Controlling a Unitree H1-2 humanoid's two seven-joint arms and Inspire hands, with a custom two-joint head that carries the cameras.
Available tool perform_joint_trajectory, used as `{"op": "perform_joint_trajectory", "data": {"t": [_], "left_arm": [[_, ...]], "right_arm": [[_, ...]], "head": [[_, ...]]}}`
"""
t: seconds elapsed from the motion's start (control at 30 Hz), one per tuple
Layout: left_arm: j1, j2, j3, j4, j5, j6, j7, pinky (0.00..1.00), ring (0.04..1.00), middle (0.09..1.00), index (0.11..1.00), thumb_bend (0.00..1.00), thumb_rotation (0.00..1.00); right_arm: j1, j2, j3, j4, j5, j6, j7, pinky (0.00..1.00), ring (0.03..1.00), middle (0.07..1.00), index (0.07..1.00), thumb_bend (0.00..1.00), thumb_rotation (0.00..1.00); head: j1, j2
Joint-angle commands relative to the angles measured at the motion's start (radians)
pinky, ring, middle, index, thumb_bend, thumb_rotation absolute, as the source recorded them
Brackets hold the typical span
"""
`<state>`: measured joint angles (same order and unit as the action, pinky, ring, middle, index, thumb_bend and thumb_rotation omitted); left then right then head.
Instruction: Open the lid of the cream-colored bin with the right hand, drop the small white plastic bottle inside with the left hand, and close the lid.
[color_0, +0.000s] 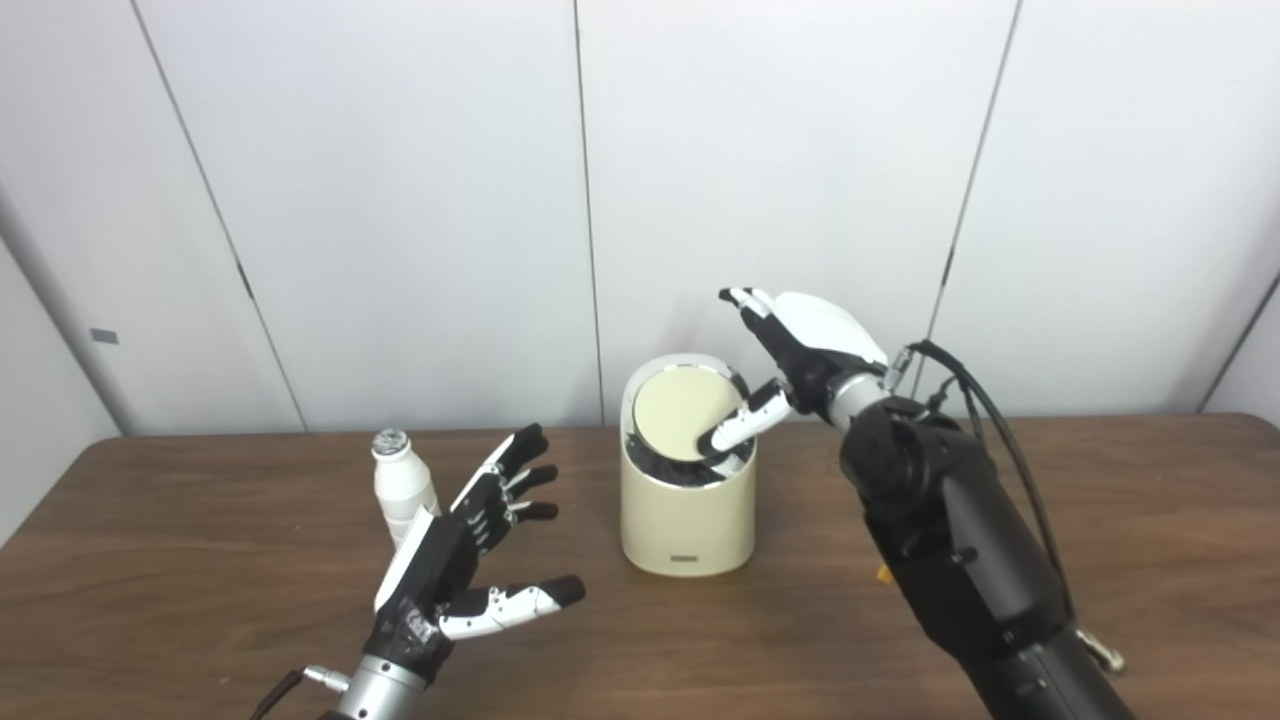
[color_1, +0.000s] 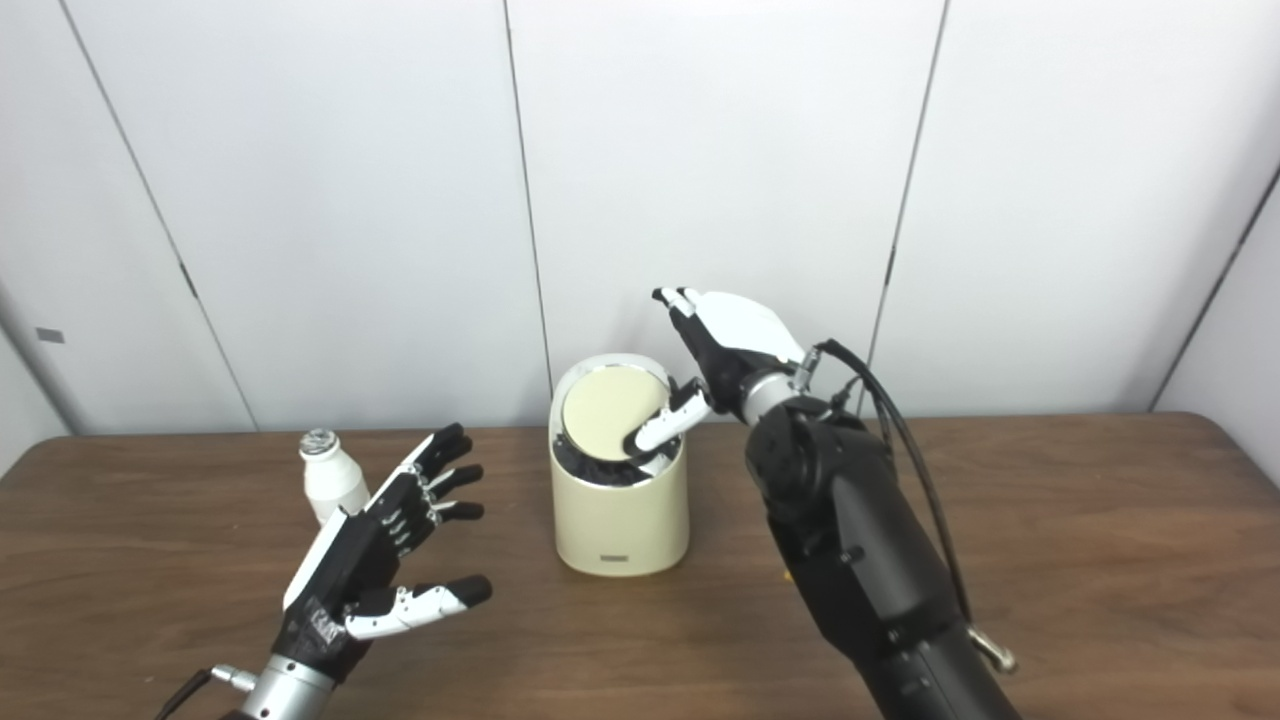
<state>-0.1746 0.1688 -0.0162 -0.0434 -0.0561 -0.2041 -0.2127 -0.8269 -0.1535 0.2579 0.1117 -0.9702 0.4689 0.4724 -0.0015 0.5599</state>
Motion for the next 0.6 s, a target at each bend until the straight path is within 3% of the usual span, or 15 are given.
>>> {"op": "perform_joint_trajectory", "data": {"t": [0.0,0.2,0.43,0.57], "left_arm": [[-0.025,0.006,0.0,-0.035,-0.005,-0.013,0.001,0.77,0.887,0.947,0.965,0.88,0.28],[-0.026,0.0,-0.005,-0.037,-0.007,-0.011,0.002,0.78,0.891,0.942,0.958,0.87,0.26],[-0.028,-0.003,-0.008,-0.045,-0.009,-0.001,0.003,0.79,0.899,0.942,0.959,0.88,0.26],[-0.028,-0.001,-0.008,-0.044,-0.009,-0.003,0.001,0.79,0.896,0.94,0.96,0.87,0.26]], "right_arm": [[-0.068,0.027,-0.02,0.033,-0.017,0.001,0.025,0.7,0.895,0.994,0.972,0.92,0.26],[-0.145,0.089,-0.108,0.127,-0.112,0.001,0.164,0.7,0.933,0.998,0.986,0.91,0.23],[-0.199,0.092,-0.082,0.154,-0.256,0.001,0.338,0.71,0.956,1.0,0.991,0.94,0.23],[-0.193,0.096,-0.082,0.13,-0.293,0.001,0.389,0.73,0.958,1.0,0.984,0.96,0.2]], "head": [[0.0,0.002],[0.001,0.003],[0.003,0.005],[0.004,0.006]]}}
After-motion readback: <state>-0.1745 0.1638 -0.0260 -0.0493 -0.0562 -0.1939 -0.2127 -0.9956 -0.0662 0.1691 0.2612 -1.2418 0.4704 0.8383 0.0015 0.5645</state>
